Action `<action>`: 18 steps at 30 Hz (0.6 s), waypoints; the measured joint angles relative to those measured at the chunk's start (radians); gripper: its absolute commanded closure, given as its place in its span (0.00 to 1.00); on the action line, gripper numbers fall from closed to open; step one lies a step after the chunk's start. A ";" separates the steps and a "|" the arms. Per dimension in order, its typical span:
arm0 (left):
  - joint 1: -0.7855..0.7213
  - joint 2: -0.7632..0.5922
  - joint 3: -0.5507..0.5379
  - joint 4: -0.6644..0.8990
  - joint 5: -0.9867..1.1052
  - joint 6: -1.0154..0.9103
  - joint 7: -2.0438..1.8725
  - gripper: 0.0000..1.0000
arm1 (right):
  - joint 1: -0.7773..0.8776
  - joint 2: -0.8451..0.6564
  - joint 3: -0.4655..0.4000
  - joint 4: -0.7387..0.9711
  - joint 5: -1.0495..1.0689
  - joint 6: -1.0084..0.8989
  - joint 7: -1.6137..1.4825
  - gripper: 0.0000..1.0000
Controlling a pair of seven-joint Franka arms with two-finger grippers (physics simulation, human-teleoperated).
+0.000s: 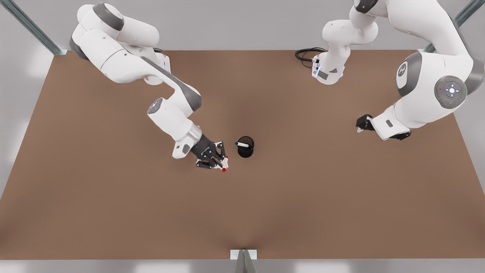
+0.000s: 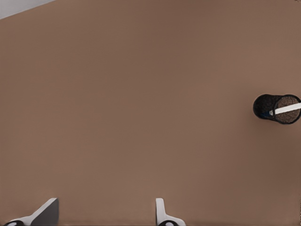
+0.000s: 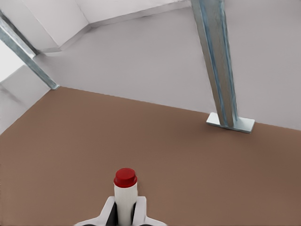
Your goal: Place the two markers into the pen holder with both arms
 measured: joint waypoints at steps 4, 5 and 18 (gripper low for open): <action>0.001 0.023 0.001 -0.001 -0.002 -0.005 -0.035 0.00 | 0.049 0.007 -0.005 -0.054 -0.064 0.139 -0.004 0.74; 0.004 0.025 0.001 -0.001 -0.002 -0.006 -0.043 0.00 | 0.079 0.008 -0.024 -0.056 -0.070 0.170 -0.005 0.74; 0.033 0.055 0.001 -0.005 -0.007 -0.012 -0.114 0.00 | 0.239 -0.010 -0.140 -0.095 -0.073 0.392 -0.010 0.73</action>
